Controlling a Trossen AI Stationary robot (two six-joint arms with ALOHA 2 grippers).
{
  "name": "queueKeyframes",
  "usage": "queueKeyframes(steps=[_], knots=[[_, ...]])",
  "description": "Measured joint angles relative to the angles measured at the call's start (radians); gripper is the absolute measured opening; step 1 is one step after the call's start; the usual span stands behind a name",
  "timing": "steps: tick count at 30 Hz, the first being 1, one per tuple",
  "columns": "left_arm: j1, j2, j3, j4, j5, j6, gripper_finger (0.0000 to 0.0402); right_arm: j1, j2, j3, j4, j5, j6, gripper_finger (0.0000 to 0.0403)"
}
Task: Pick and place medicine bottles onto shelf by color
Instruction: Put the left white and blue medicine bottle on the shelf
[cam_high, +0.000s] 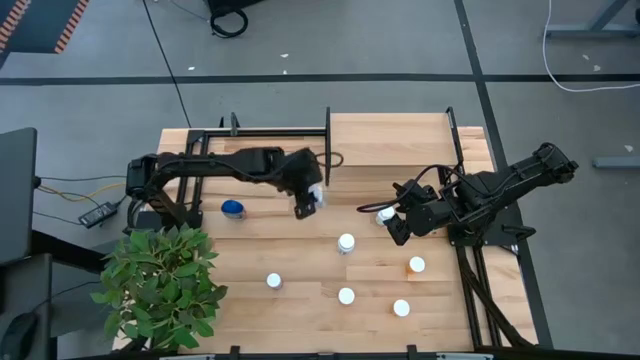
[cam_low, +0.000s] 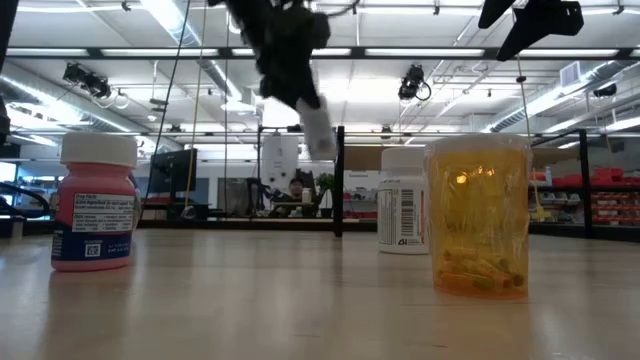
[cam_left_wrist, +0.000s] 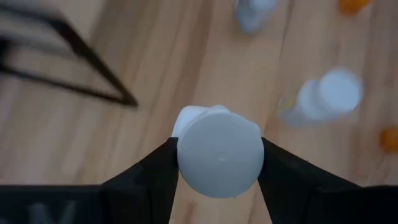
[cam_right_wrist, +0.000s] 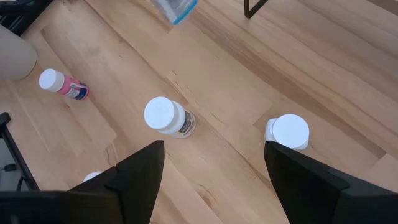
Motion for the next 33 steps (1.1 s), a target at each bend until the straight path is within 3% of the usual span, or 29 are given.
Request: queueKeyframes(steps=[8, 16, 26, 33], knots=[[0.030, 0.010, 0.201, 0.000, -0.015, 0.104, 0.0204, 0.000, 0.000, 0.000, 0.000, -0.073, 0.035, 0.0284], [0.075, 0.099, 0.326, 0.005, -0.026, 0.226, 0.0195, 0.000, 0.000, 0.000, -0.011, -0.187, 0.046, 0.0284], [0.172, 0.270, 0.433, 0.009, -0.033, 0.279, 0.0205, 0.000, 0.000, 0.001, -0.003, -0.192, 0.090, 0.0284], [0.217, 0.316, 0.459, 0.030, -0.029, 0.279, 0.0206, -0.012, 0.000, 0.001, -0.001, -0.184, 0.085, 0.0284]])
